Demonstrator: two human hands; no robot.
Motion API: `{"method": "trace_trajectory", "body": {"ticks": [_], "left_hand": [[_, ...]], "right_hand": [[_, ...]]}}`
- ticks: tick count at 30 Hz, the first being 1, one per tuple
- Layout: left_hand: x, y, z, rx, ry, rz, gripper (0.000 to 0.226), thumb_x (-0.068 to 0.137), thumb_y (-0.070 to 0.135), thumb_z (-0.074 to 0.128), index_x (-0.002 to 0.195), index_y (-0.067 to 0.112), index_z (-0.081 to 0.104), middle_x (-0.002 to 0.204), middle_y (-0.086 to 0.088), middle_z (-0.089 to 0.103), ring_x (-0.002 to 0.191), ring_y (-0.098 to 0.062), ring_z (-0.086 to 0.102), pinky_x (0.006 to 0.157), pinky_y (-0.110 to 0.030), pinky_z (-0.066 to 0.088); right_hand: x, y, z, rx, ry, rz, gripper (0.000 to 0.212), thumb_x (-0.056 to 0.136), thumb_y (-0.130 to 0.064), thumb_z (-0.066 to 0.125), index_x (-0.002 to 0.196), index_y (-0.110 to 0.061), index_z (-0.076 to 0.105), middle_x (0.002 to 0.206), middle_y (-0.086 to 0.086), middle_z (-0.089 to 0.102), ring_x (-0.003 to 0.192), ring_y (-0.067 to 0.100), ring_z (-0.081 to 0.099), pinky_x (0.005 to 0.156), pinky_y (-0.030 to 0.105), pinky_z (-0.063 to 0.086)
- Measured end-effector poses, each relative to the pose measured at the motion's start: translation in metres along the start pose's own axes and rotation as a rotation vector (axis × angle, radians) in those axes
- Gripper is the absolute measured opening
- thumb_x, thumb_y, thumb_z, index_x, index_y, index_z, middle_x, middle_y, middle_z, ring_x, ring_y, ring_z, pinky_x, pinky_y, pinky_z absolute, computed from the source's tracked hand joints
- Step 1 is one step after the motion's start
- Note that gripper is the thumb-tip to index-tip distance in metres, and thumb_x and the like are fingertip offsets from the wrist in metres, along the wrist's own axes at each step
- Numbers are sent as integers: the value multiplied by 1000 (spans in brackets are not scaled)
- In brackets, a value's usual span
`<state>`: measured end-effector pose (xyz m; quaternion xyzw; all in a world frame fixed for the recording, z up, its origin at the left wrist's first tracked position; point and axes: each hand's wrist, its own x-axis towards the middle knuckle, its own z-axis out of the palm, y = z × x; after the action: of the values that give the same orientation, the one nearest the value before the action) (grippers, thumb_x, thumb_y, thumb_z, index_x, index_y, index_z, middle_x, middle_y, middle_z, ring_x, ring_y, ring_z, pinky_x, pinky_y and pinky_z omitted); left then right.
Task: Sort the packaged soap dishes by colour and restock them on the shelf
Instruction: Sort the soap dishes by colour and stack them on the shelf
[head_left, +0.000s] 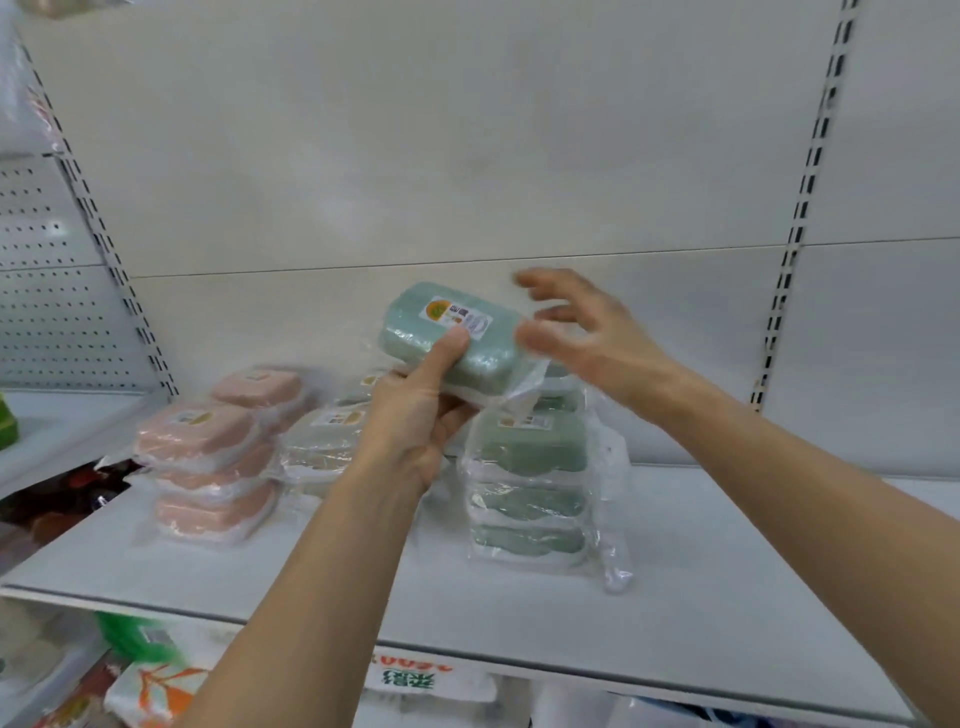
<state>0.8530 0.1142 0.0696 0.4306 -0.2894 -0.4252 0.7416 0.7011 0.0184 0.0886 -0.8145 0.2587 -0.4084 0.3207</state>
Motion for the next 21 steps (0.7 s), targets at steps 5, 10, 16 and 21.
{"method": "trace_trajectory", "body": {"ticks": [5, 10, 16, 21], "left_hand": [[-8, -2, 12, 23, -85, 40, 54, 77, 40, 71, 116, 4, 60, 103, -10, 74, 90, -23, 72, 76, -33, 60], [-12, -28, -21, 585, 104, 335, 59, 96, 48, 54, 147, 29, 31, 146, 10, 35, 127, -7, 45, 103, -29, 38], [-11, -59, -37, 788, -95, 300, 51, 98, 53, 45, 146, 42, 33, 141, 23, 34, 142, -9, 29, 119, -43, 25], [-12, -56, -38, 934, -151, 352, 48, 100, 45, 46, 146, 35, 36, 130, 21, 36, 134, -5, 29, 108, -28, 24]], "right_hand": [[-6, -11, 8, -329, 1, -138, 76, 64, -61, 76, 131, -45, 44, 121, -11, 47, 115, 9, 46, 97, 25, 42], [-17, 19, -20, -222, -98, 16, 68, 64, -41, 87, 121, -40, 50, 118, -13, 56, 103, 4, 57, 89, 22, 48], [-24, 44, 0, -319, -159, 40, 68, 64, -44, 84, 121, -40, 48, 120, -12, 51, 107, 9, 52, 84, 20, 43], [-29, 40, 1, -560, -166, 61, 71, 72, -50, 76, 133, -38, 43, 138, -14, 39, 130, 12, 24, 105, 36, 35]]}}
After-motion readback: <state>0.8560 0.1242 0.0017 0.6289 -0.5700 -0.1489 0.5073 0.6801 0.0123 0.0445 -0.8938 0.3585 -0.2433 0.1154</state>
